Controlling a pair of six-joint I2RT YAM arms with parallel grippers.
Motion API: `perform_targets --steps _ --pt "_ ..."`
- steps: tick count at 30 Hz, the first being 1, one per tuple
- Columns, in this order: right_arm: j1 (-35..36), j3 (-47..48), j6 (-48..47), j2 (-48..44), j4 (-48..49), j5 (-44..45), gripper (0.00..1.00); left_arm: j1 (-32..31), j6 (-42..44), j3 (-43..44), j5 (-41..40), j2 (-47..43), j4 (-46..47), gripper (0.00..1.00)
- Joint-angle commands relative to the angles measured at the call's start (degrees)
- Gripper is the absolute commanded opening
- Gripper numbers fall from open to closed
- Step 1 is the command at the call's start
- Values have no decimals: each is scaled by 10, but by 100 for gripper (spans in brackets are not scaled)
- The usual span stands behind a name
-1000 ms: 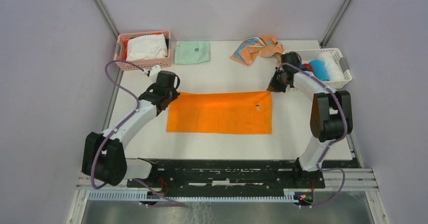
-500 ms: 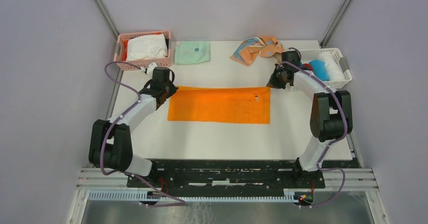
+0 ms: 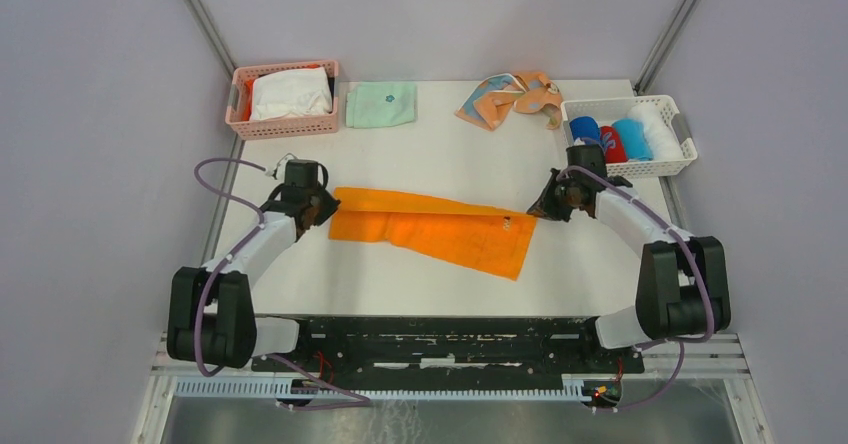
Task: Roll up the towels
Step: Fold the towel at the center of the board.
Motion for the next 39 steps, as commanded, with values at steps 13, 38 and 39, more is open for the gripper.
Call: perform_targets --steps 13,38,39 --pt "-1 -45 18 -14 44 85 4 31 32 78 43 107 -4 3" --pt "-1 55 38 25 -1 -42 7 31 35 115 19 228 -27 3" --pt "-1 37 53 19 8 -63 7 32 34 113 14 233 -27 3"
